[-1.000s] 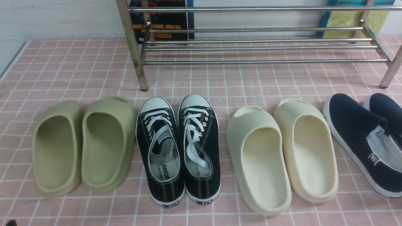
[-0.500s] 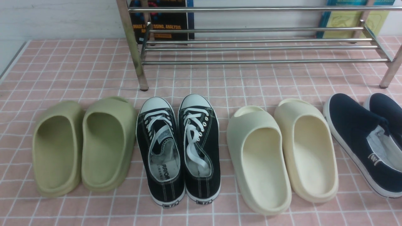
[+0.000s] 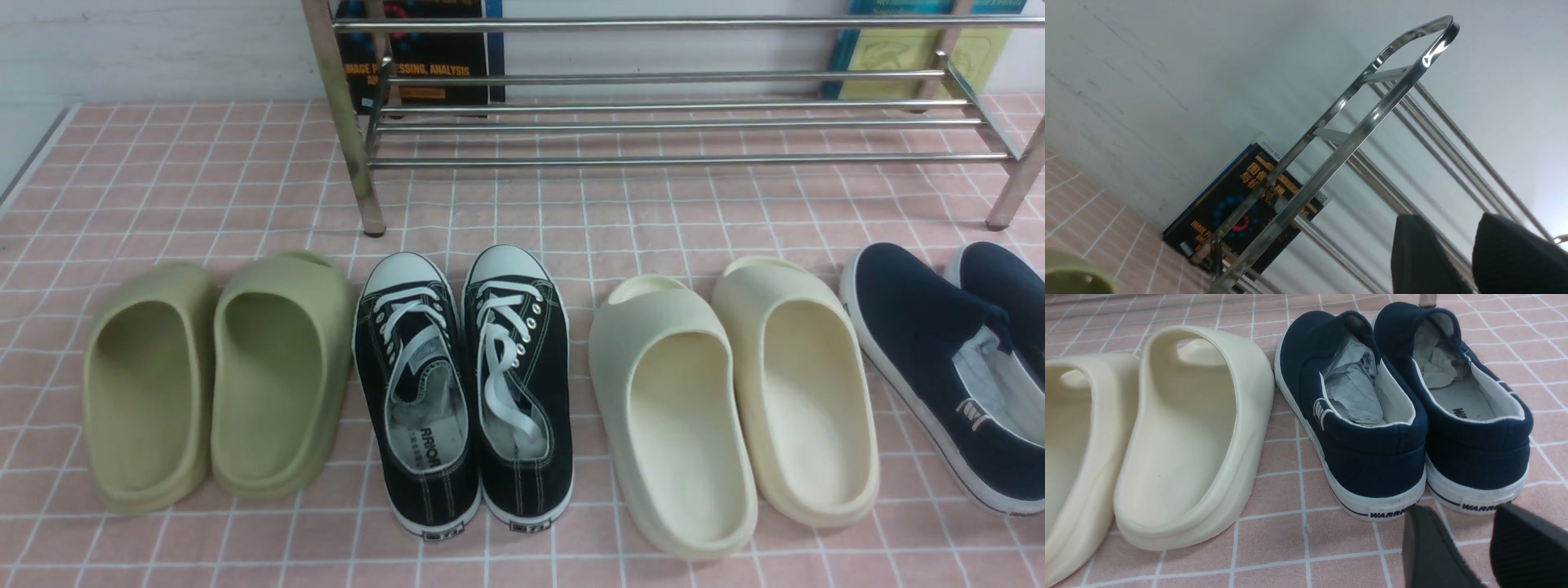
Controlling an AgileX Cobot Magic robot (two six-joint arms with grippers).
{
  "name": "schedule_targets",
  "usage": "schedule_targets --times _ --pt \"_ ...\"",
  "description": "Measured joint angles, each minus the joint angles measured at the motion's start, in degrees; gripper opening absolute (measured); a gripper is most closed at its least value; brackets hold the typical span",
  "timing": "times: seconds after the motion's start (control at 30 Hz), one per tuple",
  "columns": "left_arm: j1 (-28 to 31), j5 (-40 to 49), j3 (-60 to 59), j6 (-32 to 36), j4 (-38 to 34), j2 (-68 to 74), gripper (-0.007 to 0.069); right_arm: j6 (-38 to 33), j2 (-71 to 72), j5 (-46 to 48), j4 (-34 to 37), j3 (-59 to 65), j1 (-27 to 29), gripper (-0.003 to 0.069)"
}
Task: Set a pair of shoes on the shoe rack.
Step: Use the left arm to grab the shoe closest to it
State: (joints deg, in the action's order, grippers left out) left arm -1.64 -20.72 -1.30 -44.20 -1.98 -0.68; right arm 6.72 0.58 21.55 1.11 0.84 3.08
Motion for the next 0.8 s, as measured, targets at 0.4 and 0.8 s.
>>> schedule_targets --times 0.4,0.8 --pt "0.00 72.73 39.69 20.97 13.28 23.22 0.0014 0.00 0.00 0.00 0.00 0.00 0.00 0.0240" --pt "-9.11 86.17 52.86 41.96 7.40 53.96 0.0190 0.00 0.00 0.00 0.00 0.00 0.00 0.0240"
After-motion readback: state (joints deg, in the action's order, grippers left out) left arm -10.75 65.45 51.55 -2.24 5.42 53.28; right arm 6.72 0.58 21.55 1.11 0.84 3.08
